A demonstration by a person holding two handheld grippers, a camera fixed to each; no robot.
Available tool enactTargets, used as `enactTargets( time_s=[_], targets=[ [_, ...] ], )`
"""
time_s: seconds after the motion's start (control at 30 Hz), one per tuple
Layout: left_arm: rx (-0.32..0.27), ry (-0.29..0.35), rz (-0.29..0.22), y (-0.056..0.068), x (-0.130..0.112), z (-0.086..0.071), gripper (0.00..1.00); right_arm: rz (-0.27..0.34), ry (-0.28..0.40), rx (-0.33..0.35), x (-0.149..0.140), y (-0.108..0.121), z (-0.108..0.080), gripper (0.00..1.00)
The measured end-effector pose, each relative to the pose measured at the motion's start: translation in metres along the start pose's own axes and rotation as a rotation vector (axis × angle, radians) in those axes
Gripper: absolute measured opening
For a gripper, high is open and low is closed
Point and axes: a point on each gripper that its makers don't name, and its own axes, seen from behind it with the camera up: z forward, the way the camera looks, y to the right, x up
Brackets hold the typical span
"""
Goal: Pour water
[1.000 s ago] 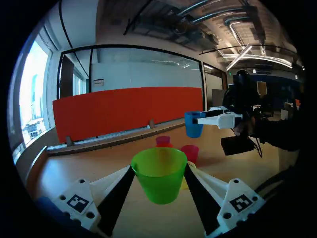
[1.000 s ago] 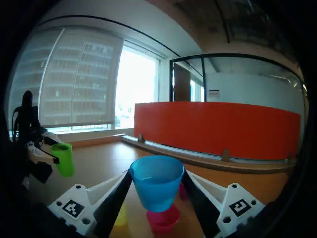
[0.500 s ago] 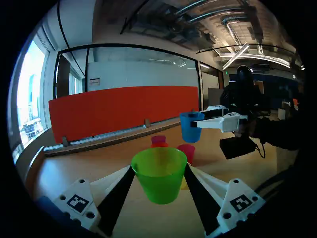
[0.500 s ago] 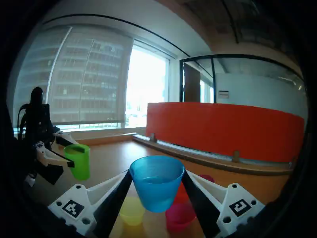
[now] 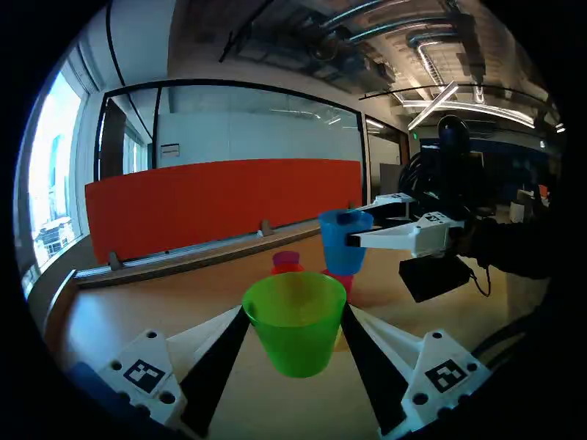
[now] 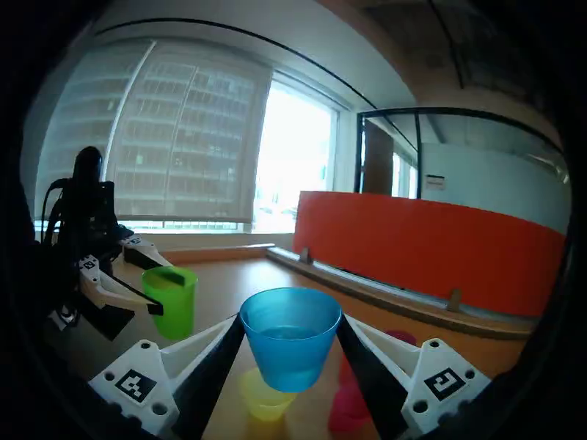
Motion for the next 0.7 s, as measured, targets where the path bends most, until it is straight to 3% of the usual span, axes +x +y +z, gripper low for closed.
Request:
enactTargets(
  time_s=[0.7],
  targets=[
    [-0.045, -0.010, 0.013, 0.017, -0.001, 0.007, 0.87, -0.129, -0.020, 0.088, 0.014, -0.026, 0.008, 0.91]
  ],
)
